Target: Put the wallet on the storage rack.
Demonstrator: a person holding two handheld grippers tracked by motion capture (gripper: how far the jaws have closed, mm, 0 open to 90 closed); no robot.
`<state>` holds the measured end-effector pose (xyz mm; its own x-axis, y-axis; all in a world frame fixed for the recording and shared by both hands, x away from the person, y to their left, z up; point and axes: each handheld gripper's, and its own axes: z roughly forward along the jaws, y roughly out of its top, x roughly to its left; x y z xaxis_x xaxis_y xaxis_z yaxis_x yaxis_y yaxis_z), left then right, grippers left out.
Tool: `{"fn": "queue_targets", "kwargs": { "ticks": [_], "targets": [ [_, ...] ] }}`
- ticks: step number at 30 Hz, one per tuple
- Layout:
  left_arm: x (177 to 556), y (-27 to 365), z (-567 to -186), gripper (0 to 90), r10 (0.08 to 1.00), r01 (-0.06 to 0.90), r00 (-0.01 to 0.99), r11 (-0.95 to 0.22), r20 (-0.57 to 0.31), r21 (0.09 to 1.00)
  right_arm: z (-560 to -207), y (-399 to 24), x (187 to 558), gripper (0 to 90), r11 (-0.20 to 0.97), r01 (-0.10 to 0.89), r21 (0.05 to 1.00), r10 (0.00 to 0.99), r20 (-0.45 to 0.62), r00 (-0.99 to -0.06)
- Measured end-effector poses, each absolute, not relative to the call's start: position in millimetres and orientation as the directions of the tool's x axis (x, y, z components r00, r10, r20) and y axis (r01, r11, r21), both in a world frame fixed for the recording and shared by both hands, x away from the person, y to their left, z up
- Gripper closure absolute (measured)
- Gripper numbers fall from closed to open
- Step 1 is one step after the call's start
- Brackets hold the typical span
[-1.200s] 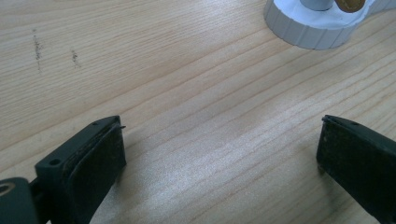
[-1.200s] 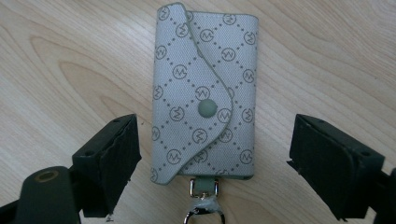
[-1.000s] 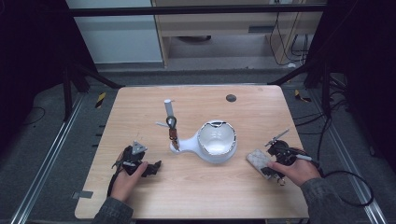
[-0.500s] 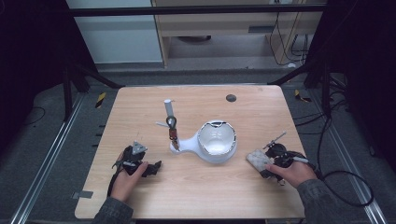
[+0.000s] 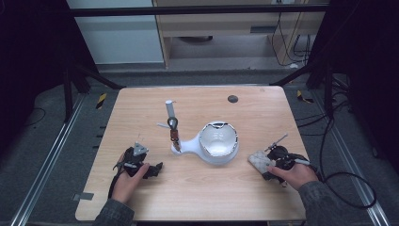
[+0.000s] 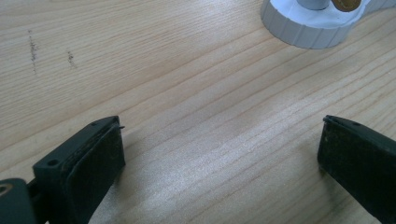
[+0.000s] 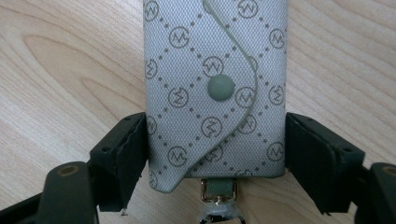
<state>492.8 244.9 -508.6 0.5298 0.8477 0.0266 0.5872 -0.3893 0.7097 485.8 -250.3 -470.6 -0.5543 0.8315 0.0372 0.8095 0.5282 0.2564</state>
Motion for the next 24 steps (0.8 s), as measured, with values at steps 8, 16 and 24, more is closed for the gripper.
{"fn": "queue_targets", "kwargs": {
  "ticks": [8, 16, 24],
  "targets": [
    [493, 245, -509, 0.0, 0.847, 0.587, 0.531, -0.390, 0.027, 0.709, -472, -249, 486, 26.0, 0.529, 0.810, 0.253, 0.832, 0.034, -0.554],
    [493, 245, -509, 0.0, 0.847, 0.587, 0.531, -0.391, 0.027, 0.709, -469, -248, 486, 29.6, 0.560, 0.789, 0.253, 0.813, 0.012, -0.582],
    [493, 245, -509, 0.0, 0.847, 0.587, 0.531, -0.390, 0.026, 0.709, -459, -248, 483, 30.7, 0.605, 0.749, 0.271, 0.781, -0.019, -0.624]
  ]
}}
